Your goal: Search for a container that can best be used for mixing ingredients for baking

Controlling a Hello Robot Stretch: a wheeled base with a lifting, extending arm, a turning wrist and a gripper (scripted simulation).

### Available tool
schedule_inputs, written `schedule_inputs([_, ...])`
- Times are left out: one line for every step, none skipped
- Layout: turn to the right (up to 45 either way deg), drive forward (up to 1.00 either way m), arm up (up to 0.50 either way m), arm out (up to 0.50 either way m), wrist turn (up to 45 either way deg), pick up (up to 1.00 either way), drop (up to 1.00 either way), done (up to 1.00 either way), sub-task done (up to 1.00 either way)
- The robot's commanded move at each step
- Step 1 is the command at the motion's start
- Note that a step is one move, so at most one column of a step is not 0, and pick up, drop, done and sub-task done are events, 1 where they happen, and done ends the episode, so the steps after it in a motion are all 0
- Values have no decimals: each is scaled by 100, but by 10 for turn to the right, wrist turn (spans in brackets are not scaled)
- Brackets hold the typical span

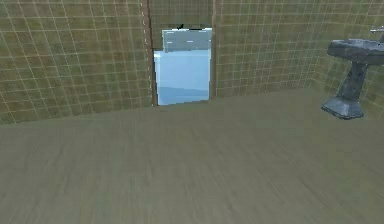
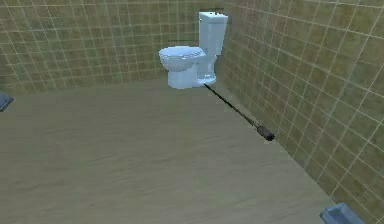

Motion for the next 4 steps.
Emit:
schedule_inputs([0,100,0,0,0,0,0,0,0])
schedule_inputs([0,100,0,0,0,0,0,0,0])
schedule_inputs([-30,0,0,0,0,0,0,0,0])
schedule_inputs([0,90,0,0,0,0,0,0,0])
